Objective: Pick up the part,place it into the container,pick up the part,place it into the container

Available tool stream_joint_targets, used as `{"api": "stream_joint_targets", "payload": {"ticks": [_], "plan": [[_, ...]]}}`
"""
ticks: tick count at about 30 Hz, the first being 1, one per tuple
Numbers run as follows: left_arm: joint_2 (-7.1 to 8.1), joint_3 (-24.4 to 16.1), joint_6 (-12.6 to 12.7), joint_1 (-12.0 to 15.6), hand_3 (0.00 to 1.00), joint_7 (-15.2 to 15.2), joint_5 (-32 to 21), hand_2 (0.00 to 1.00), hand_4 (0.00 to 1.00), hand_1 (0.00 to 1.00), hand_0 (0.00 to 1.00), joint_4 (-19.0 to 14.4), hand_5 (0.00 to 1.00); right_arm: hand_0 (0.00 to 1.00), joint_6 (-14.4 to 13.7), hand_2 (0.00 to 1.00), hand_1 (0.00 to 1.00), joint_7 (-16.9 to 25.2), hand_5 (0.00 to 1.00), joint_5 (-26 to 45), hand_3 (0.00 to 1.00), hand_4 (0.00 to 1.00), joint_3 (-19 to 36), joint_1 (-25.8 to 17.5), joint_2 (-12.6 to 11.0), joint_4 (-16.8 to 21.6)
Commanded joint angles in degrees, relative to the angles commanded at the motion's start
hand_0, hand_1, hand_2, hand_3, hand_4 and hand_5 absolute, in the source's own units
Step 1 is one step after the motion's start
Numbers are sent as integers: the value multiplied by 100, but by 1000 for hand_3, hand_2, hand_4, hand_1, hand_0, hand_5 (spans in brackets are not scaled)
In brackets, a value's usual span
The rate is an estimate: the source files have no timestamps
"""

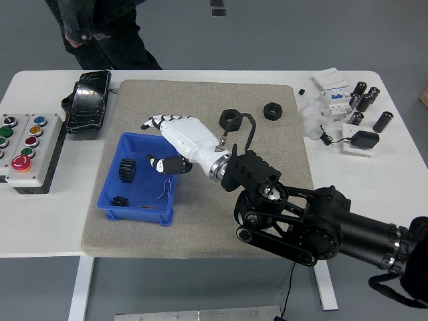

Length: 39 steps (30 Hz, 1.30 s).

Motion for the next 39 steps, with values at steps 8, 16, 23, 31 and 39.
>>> {"api": "stream_joint_targets", "payload": {"ticks": [8, 16, 23, 31, 39], "plan": [[-25, -52, -6, 34, 691, 9, 73, 648, 668, 635, 627, 0, 524, 692, -142, 803, 777, 876, 326, 910, 769, 646, 1551, -904, -570, 412], [19, -108, -17, 40, 689, 20, 178, 648, 666, 635, 627, 0, 520, 666, -137, 767, 736, 1786, 323, 1826, 726, 662, 3019, -1886, -661, 601], [58, -169, -28, 132, 688, 39, 286, 648, 666, 635, 627, 0, 519, 666, -153, 759, 743, 2299, 325, 2583, 715, 675, 4053, -2737, -625, 512], [114, -184, -28, 281, 687, 49, 294, 648, 664, 635, 627, 0, 514, 670, -137, 759, 748, 2682, 330, 3164, 722, 690, 4710, -3399, -497, 488], [156, -145, -21, 253, 686, 13, 193, 648, 664, 635, 627, 0, 509, 672, -95, 753, 743, 3069, 340, 3878, 718, 701, 4882, -3595, -556, 457]]}}
